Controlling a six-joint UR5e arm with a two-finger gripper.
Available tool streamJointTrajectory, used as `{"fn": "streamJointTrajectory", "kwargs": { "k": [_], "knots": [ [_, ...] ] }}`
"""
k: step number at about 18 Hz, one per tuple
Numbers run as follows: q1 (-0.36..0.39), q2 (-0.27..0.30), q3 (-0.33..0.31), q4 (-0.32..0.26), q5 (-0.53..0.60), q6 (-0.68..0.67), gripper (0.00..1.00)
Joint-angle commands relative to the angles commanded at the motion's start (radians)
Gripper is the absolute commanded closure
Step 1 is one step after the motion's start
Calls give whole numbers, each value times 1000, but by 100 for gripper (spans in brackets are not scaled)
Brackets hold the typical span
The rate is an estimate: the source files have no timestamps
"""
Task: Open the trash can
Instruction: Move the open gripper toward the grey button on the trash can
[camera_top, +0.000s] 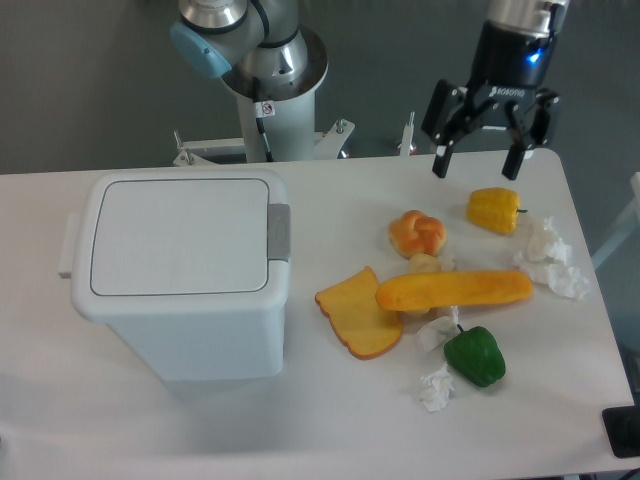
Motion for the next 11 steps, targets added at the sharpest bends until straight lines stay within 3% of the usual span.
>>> {"fn": "streamJointTrajectory", "kwargs": {
  "k": [3,11],
  "knots": [
    [0,0,0,0,-58,-69,0],
    [-49,0,-12,0,-59,-150,0]
  ]
}}
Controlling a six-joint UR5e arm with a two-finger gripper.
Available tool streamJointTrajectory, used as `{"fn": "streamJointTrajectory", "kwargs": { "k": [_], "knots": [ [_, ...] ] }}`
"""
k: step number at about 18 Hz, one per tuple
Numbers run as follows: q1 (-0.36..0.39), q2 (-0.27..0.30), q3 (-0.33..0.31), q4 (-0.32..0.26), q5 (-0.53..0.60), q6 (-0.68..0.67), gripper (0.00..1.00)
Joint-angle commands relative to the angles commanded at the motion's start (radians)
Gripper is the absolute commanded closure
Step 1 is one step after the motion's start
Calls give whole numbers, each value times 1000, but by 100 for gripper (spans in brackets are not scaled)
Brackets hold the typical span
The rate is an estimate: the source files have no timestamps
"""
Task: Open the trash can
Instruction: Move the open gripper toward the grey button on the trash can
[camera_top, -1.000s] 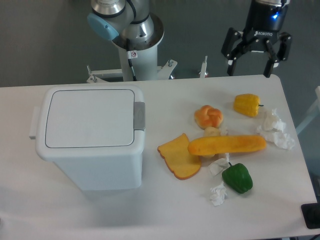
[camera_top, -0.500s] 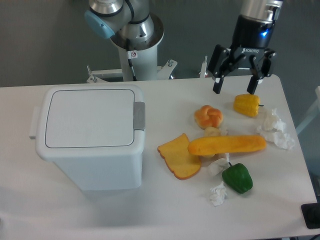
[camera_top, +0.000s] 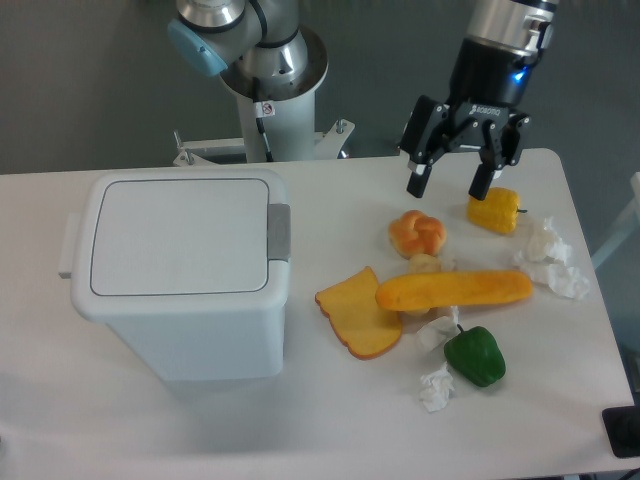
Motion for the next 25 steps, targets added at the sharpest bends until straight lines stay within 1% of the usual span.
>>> {"fn": "streamJointTrajectory", "kwargs": {
  "k": [2,4,11,13,18,22,25],
  "knots": [
    [-5,-2,-8,-3,-3,-8,0],
    [-32,-2,-17,-3,6,-11,0],
    [-67,-8,-23,-3,9,-11,0],
    [-81,-8,-40,0,9,-9,0],
    [-118,-15,-48,2,11,-8,0],
    [-138,-18,-49,2,11,-8,0],
    [-140,-23,-52,3,9,-8,0]
  ]
}}
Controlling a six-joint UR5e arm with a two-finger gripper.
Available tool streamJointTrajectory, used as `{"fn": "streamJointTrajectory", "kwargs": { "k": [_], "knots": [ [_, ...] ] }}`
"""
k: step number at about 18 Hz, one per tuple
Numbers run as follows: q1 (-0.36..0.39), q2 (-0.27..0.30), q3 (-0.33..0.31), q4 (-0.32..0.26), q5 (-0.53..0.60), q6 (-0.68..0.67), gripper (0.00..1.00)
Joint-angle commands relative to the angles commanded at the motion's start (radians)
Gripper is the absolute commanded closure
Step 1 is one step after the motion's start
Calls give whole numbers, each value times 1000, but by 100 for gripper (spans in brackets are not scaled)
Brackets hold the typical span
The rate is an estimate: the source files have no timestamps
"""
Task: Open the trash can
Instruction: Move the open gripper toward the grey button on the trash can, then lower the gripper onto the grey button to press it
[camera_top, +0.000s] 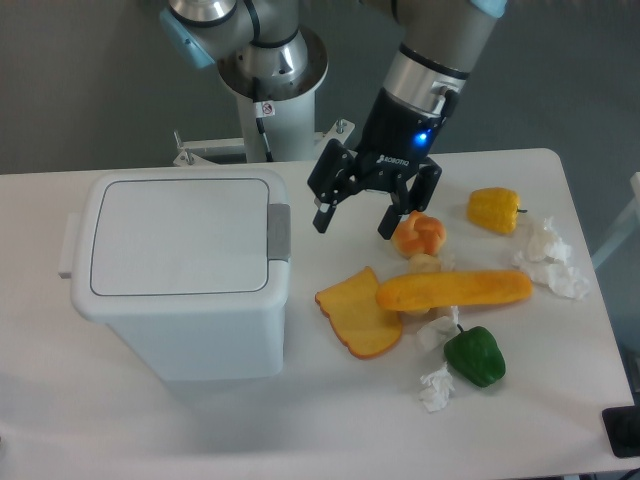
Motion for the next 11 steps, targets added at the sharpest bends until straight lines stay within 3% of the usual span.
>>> {"fn": "streamJointTrajectory", "kwargs": {
  "k": [11],
  "knots": [
    [-18,-2,-15,2,0,0,0]
  ]
}}
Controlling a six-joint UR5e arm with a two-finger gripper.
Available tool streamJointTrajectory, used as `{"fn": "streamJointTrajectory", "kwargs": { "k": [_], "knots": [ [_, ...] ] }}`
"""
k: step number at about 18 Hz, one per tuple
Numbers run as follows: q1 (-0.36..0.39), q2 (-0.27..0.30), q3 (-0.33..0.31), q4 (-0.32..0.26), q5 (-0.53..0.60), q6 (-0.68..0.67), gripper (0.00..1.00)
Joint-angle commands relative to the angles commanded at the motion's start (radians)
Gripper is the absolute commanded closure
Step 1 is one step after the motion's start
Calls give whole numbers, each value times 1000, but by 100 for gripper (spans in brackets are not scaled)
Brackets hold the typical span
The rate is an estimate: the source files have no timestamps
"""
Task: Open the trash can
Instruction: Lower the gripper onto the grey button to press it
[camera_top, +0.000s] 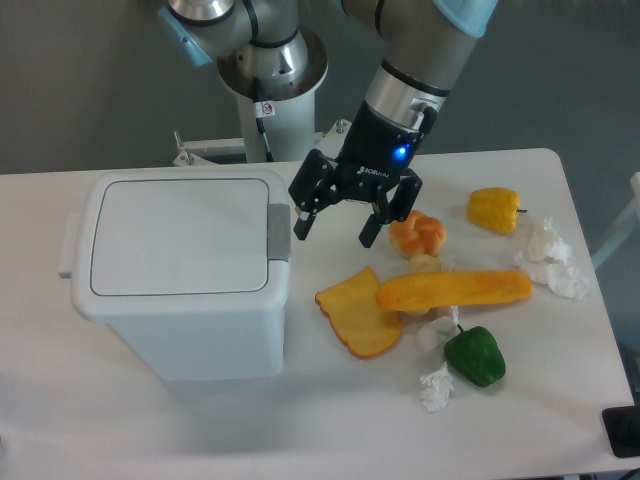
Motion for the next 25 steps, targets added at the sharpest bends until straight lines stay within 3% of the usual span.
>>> {"fn": "streamJointTrajectory", "kwargs": {
  "k": [25],
  "knots": [
    [-3,-2,-21,0,0,3,0]
  ]
}}
